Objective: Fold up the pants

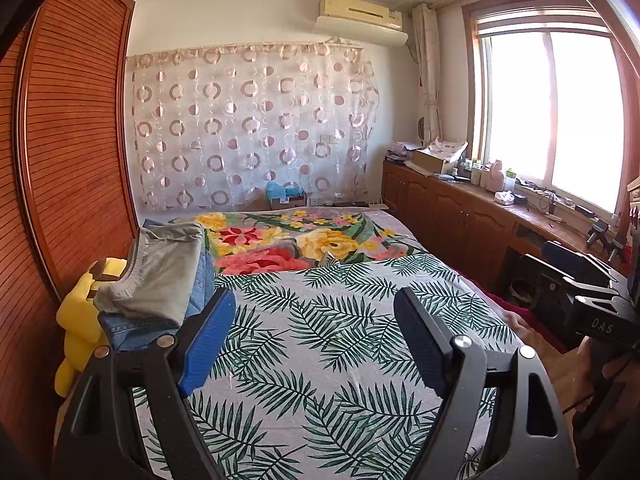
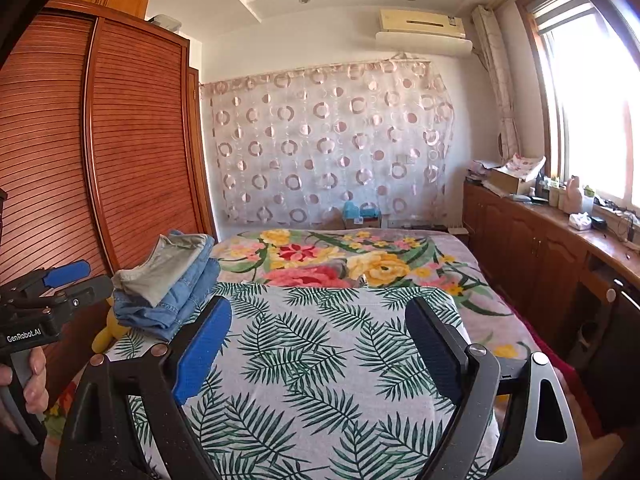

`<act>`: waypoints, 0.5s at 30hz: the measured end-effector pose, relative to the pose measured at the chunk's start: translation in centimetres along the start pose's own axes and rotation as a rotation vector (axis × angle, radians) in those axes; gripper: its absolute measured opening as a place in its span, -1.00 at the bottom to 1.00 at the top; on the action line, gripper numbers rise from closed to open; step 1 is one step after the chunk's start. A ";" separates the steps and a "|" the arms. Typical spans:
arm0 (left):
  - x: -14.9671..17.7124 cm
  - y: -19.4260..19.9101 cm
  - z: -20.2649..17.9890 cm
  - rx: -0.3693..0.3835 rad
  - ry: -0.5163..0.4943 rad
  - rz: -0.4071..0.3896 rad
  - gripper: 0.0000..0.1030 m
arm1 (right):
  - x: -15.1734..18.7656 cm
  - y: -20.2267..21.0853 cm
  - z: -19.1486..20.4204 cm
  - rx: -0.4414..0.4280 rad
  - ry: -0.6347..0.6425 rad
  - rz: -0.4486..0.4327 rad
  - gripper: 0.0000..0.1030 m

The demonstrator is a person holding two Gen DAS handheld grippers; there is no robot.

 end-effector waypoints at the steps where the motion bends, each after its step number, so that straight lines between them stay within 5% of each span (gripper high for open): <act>1: 0.0 0.0 0.0 0.000 0.000 0.000 0.59 | 0.0 -0.1 0.0 -0.001 0.000 0.000 0.74; 15: 0.0 0.1 0.2 -0.006 0.005 0.002 0.59 | 0.2 0.0 -0.1 -0.001 0.005 0.001 0.75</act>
Point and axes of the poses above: each gripper's, at about its wrist camera, not at the fingertips, and y roughly against the way its jaws point, z to its left, x to its underside, the point moved 9 cm from there along -y, roughly the way its jaws point, and after that the axes turned 2 degrees about y, right-handed, at the moved point
